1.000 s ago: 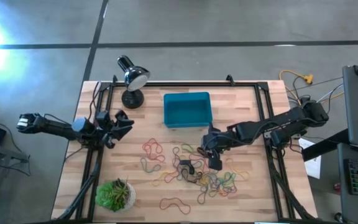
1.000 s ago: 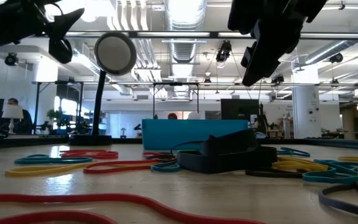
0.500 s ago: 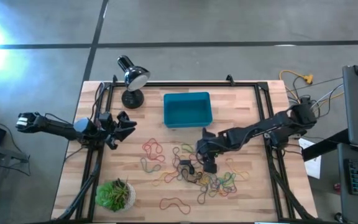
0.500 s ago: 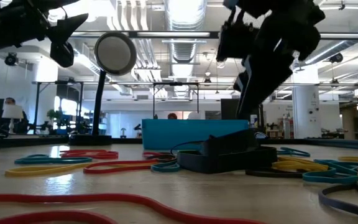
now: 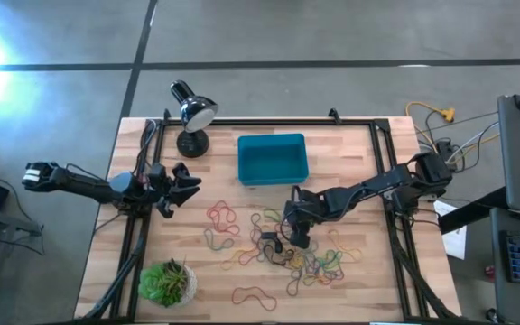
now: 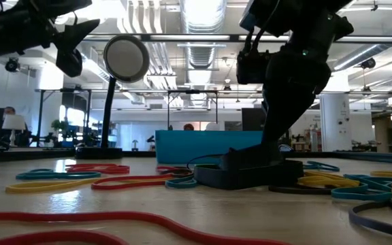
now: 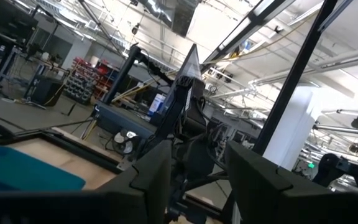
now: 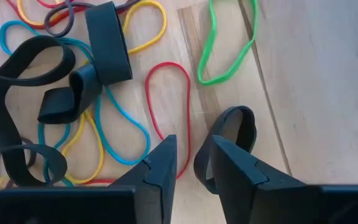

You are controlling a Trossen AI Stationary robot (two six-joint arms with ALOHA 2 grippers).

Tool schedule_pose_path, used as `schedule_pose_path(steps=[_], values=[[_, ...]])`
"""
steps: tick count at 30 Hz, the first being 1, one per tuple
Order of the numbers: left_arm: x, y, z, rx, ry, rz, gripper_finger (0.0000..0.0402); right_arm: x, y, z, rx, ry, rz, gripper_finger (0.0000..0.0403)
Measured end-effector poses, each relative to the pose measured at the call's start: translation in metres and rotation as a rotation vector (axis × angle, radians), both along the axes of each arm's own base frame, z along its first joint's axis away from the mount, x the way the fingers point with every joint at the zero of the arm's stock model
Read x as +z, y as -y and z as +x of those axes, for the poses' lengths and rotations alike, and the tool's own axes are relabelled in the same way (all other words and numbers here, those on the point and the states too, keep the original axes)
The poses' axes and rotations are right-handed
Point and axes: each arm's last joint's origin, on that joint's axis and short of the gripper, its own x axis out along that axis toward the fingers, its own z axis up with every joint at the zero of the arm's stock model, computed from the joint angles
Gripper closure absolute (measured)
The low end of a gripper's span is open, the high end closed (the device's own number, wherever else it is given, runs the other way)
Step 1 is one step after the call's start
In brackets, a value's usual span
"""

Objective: Pick and place rubber bands into bin
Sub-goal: Put the black rubber band into the blue bin

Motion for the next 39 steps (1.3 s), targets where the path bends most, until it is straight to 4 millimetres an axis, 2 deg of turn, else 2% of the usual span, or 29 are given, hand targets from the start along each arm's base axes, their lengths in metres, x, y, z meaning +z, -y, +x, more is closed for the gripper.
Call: schedule_pose_path(steps=[11,18,29,39], values=[[-0.004,0.000,0.003,-0.005,-0.034,-0.012,0.0265,-0.010,0.005,-0.007,-0.021,-0.033,-0.025,0.0322],[-0.006,0.001,0.005,-0.007,-0.051,-0.018,0.0265,-0.011,0.010,-0.005,-0.022,-0.025,-0.035,0.0320],[-0.007,0.001,0.005,-0.007,-0.060,-0.017,0.0265,-0.017,0.010,-0.003,-0.016,-0.037,-0.037,0.0338],[-0.007,0.001,0.005,-0.007,-0.061,-0.017,0.0265,-0.022,0.009,-0.004,0.002,-0.057,-0.013,0.0393]])
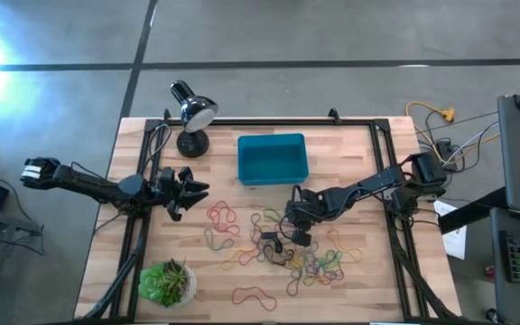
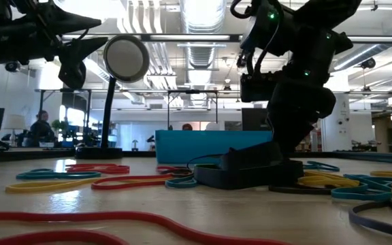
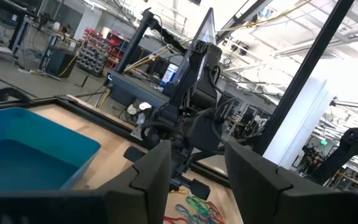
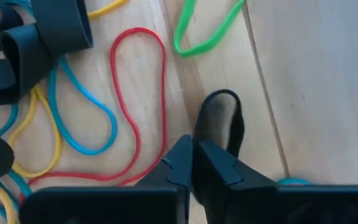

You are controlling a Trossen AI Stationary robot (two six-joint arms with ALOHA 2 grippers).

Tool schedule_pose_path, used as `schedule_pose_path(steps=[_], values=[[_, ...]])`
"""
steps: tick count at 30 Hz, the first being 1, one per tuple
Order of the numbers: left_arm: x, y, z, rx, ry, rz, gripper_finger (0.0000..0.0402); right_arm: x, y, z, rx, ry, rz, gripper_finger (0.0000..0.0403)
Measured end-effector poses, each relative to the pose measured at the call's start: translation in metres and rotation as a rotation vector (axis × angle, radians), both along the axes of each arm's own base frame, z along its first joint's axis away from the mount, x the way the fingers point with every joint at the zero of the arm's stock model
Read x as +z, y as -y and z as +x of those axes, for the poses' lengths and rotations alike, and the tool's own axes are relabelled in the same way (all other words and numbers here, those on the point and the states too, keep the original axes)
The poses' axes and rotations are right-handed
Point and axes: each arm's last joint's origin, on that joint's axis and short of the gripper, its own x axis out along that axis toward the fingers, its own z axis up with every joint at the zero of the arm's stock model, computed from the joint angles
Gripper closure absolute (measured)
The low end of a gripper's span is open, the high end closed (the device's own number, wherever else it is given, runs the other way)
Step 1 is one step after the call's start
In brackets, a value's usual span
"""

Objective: Pick and place rubber bands into bin
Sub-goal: Put the black rubber band into the blue bin

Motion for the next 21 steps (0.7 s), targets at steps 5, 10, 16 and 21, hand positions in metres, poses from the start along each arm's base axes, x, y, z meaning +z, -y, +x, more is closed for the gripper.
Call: schedule_pose_path(steps=[5,10,16,21], values=[[0.000,0.000,0.000,0.000,0.000,0.000,0.0265,0.012,-0.001,0.003,0.000,0.041,0.008,0.0394],[0.000,0.000,0.000,0.001,-0.003,0.001,0.0265,0.043,-0.001,0.009,0.035,0.148,-0.003,0.0395],[-0.001,0.000,0.001,0.010,-0.012,0.002,0.0265,0.079,0.015,0.010,-0.011,0.257,-0.162,0.0395],[-0.001,-0.002,0.001,0.061,-0.014,-0.010,0.0265,0.087,0.052,0.010,-0.124,0.267,-0.275,0.0395]])
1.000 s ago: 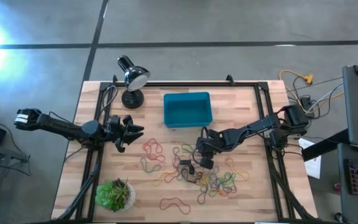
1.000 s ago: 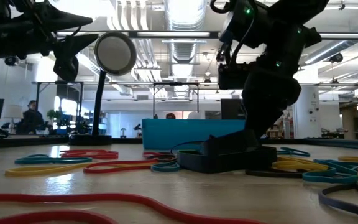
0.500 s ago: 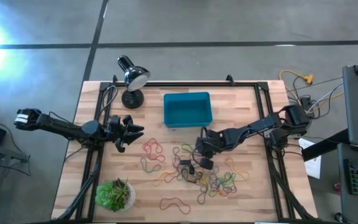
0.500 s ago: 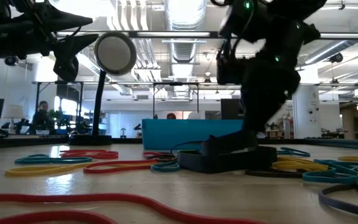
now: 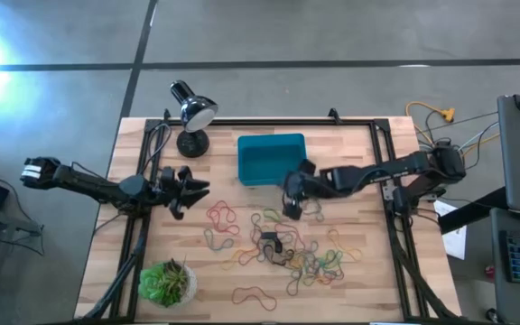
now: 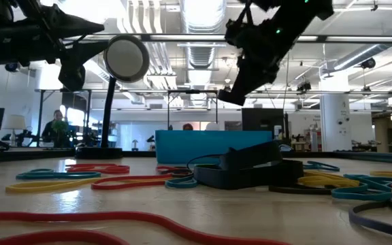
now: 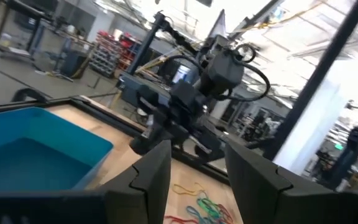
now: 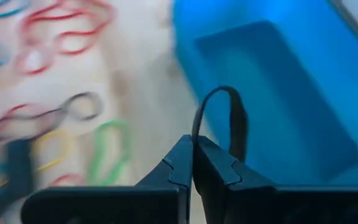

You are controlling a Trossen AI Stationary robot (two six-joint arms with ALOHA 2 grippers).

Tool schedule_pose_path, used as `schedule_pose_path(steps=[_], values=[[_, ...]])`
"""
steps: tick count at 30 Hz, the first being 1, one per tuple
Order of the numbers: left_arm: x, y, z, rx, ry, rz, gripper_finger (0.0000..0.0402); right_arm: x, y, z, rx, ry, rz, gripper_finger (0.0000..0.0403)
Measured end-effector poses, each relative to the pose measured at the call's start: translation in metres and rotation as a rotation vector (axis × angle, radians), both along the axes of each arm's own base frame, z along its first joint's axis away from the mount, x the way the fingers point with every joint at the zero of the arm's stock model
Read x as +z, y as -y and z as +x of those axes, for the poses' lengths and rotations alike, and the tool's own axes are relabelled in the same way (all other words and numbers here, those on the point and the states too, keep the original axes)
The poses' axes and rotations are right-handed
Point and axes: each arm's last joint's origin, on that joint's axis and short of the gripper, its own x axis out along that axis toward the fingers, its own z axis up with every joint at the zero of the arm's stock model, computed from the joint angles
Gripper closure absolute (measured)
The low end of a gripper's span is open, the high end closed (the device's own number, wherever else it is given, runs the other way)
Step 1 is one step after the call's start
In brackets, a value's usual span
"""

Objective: Pick and place rubber bands into bin
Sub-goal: Put the black rubber band into the blue bin

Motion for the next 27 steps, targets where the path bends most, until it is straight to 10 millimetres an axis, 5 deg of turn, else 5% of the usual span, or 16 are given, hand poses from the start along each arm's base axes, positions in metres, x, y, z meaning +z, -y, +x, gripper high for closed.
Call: schedule_pose_path(steps=[13,27], values=[[0.000,-0.002,0.001,0.071,-0.008,-0.015,0.0265,-0.003,0.103,-0.015,-0.236,0.020,0.096,0.0394],[0.000,-0.002,0.002,0.070,-0.010,-0.017,0.0265,-0.008,0.133,-0.018,-0.206,0.049,0.169,0.0371]])
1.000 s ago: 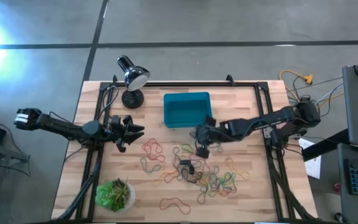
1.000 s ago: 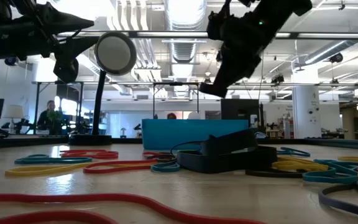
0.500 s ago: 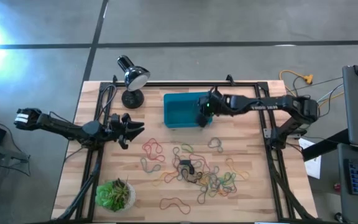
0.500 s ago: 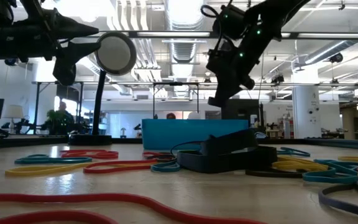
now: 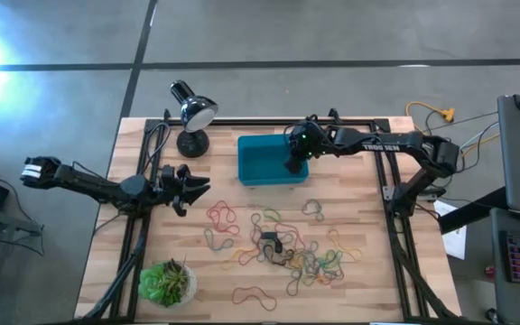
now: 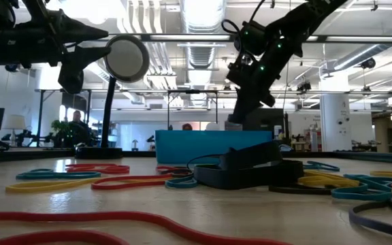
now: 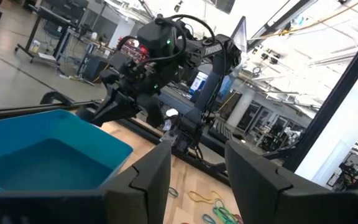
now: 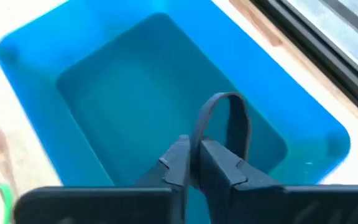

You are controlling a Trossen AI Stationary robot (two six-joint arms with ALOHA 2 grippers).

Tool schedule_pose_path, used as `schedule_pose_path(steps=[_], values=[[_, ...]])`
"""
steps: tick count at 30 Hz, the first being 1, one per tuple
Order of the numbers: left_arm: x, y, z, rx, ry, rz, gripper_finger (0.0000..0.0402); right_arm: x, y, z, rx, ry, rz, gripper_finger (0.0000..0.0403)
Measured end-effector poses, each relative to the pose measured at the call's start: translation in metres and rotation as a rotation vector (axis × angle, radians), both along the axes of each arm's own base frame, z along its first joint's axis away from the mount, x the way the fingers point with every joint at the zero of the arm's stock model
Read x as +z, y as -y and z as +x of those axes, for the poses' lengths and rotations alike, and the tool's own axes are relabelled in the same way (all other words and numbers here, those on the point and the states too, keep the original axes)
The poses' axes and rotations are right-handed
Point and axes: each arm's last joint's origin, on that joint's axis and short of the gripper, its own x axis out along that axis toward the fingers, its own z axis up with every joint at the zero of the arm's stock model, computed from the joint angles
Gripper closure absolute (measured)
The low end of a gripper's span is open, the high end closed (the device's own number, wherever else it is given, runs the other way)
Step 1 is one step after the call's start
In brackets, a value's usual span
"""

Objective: Pick and place rubber bands into bin
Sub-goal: Put the black rubber band into the blue bin

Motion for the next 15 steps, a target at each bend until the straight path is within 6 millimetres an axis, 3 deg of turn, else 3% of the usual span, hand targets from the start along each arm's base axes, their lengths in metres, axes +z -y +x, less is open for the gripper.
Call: schedule_pose_path(steps=[10,15], values=[[-0.007,0.001,0.005,-0.009,-0.060,0.009,0.0265,0.002,0.000,0.001,0.032,0.007,-0.025,0.0281],[-0.015,0.005,0.013,-0.131,-0.137,0.020,0.0265,0.012,-0.008,-0.001,0.193,0.066,0.030,0.0262]])
